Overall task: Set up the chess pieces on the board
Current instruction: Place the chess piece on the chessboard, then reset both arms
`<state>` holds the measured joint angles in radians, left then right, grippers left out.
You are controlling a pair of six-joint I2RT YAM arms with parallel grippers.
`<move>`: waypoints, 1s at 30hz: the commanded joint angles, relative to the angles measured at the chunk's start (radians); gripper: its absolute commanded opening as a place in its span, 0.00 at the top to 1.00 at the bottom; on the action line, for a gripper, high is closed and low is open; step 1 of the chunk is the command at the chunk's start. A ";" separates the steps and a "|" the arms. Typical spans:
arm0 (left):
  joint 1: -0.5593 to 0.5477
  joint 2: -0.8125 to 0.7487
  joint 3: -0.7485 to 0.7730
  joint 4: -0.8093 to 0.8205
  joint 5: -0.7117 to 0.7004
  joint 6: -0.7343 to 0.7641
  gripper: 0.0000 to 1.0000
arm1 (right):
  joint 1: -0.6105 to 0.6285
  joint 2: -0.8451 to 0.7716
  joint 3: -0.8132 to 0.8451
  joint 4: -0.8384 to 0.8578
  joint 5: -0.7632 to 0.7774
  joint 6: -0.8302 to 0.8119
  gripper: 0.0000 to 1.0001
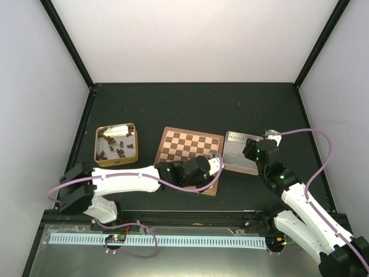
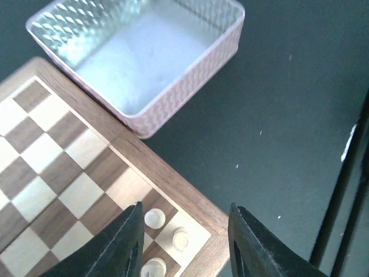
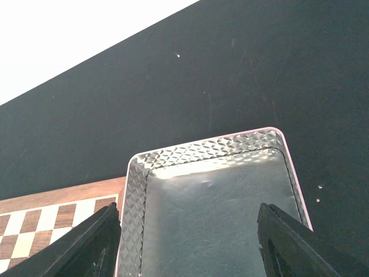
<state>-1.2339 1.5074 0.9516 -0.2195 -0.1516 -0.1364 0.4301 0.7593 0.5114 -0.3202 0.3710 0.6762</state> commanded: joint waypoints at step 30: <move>0.455 -1.065 -0.128 -0.309 -0.338 -0.134 0.01 | -0.005 -0.251 0.225 -0.408 0.013 -0.058 0.24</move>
<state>-0.7853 0.5331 0.8246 -0.4423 -0.4091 -0.3176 0.4294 0.5800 0.6712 -0.6125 0.3275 0.6579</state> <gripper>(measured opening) 0.988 0.736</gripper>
